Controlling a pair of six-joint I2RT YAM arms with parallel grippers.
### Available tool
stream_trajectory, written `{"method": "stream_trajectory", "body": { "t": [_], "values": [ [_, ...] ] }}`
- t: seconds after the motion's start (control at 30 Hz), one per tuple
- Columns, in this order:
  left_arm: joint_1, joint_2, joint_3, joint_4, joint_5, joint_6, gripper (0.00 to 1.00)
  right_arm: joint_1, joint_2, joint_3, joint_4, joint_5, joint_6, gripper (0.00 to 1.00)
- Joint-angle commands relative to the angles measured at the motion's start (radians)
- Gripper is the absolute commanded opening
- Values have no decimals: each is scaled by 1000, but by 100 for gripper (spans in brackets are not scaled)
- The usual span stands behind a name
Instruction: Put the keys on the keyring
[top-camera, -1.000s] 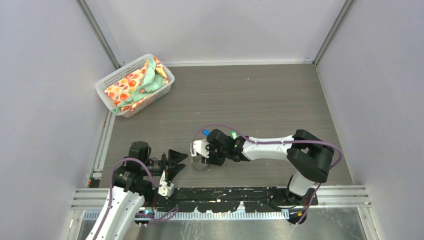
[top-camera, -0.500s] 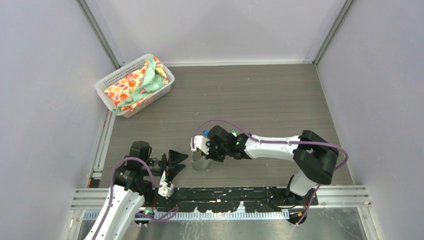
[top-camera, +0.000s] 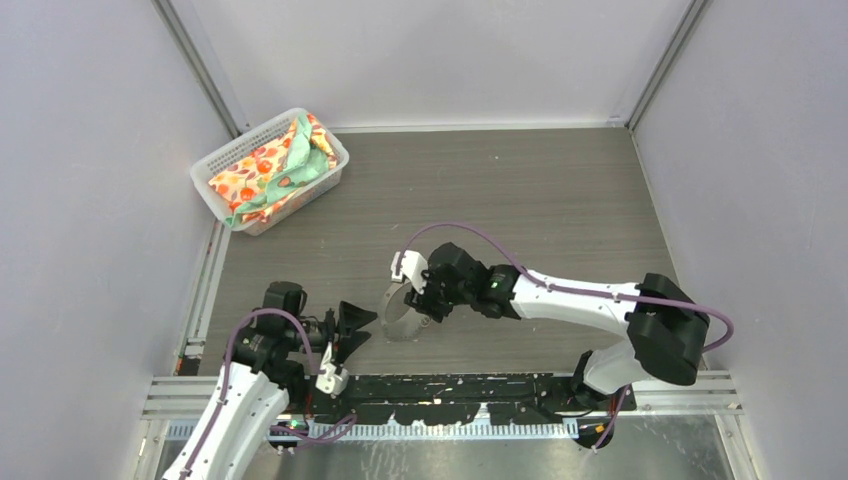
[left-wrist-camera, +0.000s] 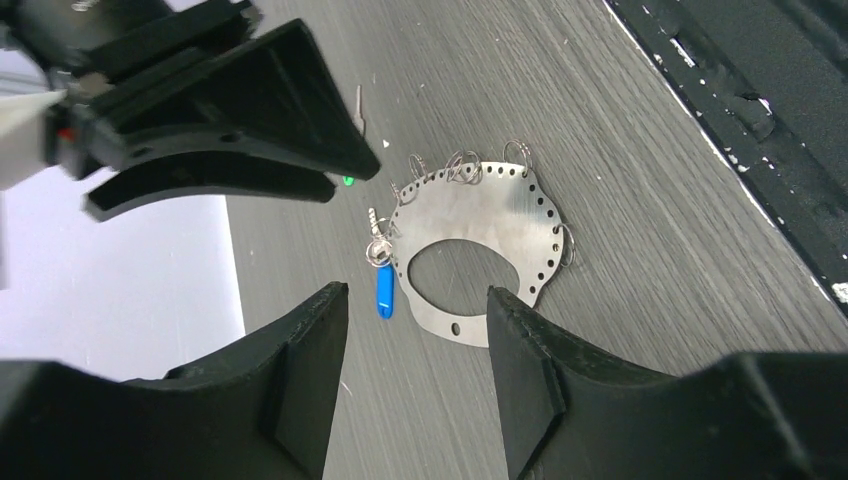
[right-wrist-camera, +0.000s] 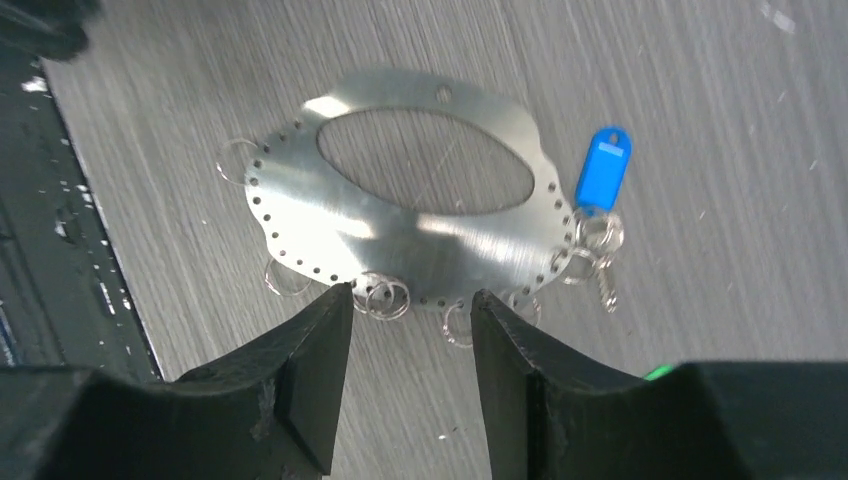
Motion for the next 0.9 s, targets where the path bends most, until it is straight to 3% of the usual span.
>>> {"method": "stream_trajectory", "body": {
  "t": [0.0, 0.23, 0.4, 0.5, 0.87],
  "values": [
    [1, -18, 12, 35, 13, -57, 55, 61, 24, -76, 118, 250, 202, 51],
    [1, -53, 2, -5, 15, -36, 55, 151, 150, -27, 174, 467, 390, 59],
    [1, -58, 14, -23, 9, -34, 55, 176, 212, 4, 143, 596, 450, 58],
    [1, -58, 19, -27, 8, -34, 55, 188, 225, 2, 132, 631, 466, 64],
    [1, -57, 22, -28, 13, -10, 55, 217, 159, -72, 105, 677, 565, 47]
  ]
}}
